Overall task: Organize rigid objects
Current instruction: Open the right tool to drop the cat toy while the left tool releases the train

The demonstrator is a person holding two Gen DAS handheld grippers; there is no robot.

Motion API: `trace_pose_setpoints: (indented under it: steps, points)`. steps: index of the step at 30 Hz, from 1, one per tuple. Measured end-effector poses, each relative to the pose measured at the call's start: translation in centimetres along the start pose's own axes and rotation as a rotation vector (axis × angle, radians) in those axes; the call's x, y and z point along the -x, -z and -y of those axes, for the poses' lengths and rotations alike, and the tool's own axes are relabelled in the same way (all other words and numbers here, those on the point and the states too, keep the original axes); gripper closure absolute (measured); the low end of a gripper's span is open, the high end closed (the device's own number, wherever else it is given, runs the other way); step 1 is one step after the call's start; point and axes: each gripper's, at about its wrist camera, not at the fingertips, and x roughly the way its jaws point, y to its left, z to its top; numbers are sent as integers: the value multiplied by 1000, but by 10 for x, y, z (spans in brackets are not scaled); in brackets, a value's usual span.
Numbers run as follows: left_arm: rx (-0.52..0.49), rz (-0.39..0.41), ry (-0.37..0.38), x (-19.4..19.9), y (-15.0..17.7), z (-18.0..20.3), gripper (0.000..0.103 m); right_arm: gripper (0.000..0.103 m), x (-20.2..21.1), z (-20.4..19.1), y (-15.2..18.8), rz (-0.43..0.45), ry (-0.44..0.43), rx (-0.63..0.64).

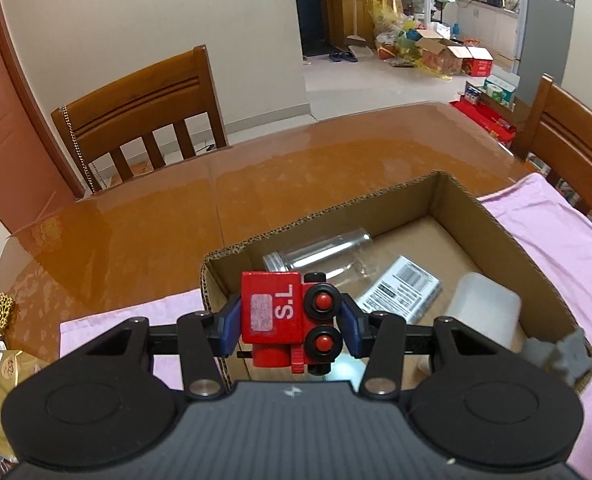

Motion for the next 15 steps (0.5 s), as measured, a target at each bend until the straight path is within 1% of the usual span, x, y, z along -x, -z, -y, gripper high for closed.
trace_pose_setpoints:
  steps: [2,3,4,5,6,9,15]
  points:
    - [10,7,-27,-4,-1,-1,48,0,0,2,1,-5,4,-7]
    - [12,13,-40,-4,-3,-2,30,0,0,2,2,-7,4,-9]
    - [15,22,-51,-4,-3,-3,10,0,0,2,3,-9,5,-9]
    - [22,38,-67,-1,-2,-3,5,0,0,2,4,-10,6,-9]
    - [28,53,-78,2,-1,-4,4,0,0,1,4,-13,6,-8]
    - [45,43,-58,9,0,-6,4,0,0,1,5,-13,0,-6]
    - [73,34,-46,30,11,-6,4,0,-1,-4,5,-16,-22,0]
